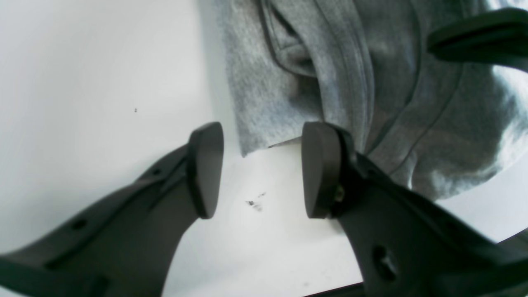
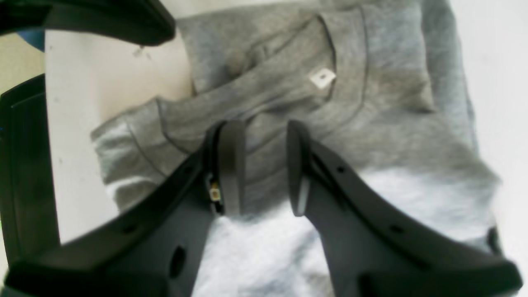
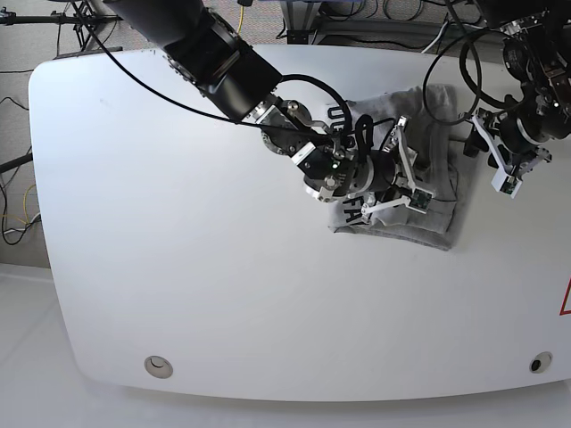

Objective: Fold the T-shirt properly
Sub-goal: 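Drag the bundle's lettered edge with the right gripper to square it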

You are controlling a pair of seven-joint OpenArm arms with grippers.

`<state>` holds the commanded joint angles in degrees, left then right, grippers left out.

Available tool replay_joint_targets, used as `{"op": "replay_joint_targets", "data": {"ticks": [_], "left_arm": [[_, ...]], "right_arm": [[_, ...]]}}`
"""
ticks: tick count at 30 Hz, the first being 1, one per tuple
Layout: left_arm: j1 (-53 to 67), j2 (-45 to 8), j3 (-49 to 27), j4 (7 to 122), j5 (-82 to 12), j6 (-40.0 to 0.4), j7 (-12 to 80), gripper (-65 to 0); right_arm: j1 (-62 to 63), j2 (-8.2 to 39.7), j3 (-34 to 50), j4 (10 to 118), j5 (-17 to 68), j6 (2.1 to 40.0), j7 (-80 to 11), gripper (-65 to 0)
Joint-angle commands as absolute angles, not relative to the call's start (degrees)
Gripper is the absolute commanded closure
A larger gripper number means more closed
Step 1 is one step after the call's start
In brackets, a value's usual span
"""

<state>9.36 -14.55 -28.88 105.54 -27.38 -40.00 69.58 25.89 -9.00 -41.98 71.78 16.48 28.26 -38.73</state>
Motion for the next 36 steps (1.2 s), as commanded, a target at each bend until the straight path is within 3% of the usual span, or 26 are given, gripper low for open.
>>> {"op": "replay_joint_targets", "data": {"ticks": [9,11,14,15,18,36], "left_arm": [[9.45,-14.55,-23.69,105.80,-30.81,-40.00,71.08,-27.2],[10.42,-14.55,-23.69,105.71,-33.01,-40.00,71.08,-21.7],[12.26,-14.55,-23.60,105.71,-36.79,-40.00,70.99,-2.5],[12.44,-14.55,-23.52,105.71,-37.58,-40.00,70.99,0.0],[13.23,-13.76,-22.55,105.54,-39.43,-40.00,70.99,0.0],[17.36,-11.56,-17.80,103.52,-39.43,-40.00,70.90,0.0]], "right_arm": [[30.37,-9.00,-37.76,71.78,16.22,28.26,-41.36,-15.6],[30.99,-9.00,-37.85,71.78,16.22,28.26,-41.36,-15.4],[31.87,-9.00,-37.93,71.60,16.04,28.26,-41.27,-10.6],[32.04,-9.00,-37.93,71.25,16.04,28.26,-41.19,-8.1],[33.54,-9.00,-37.93,69.05,16.22,28.26,-40.92,0.0],[38.81,-9.00,-37.76,51.74,16.57,28.26,-29.23,0.0]]}}
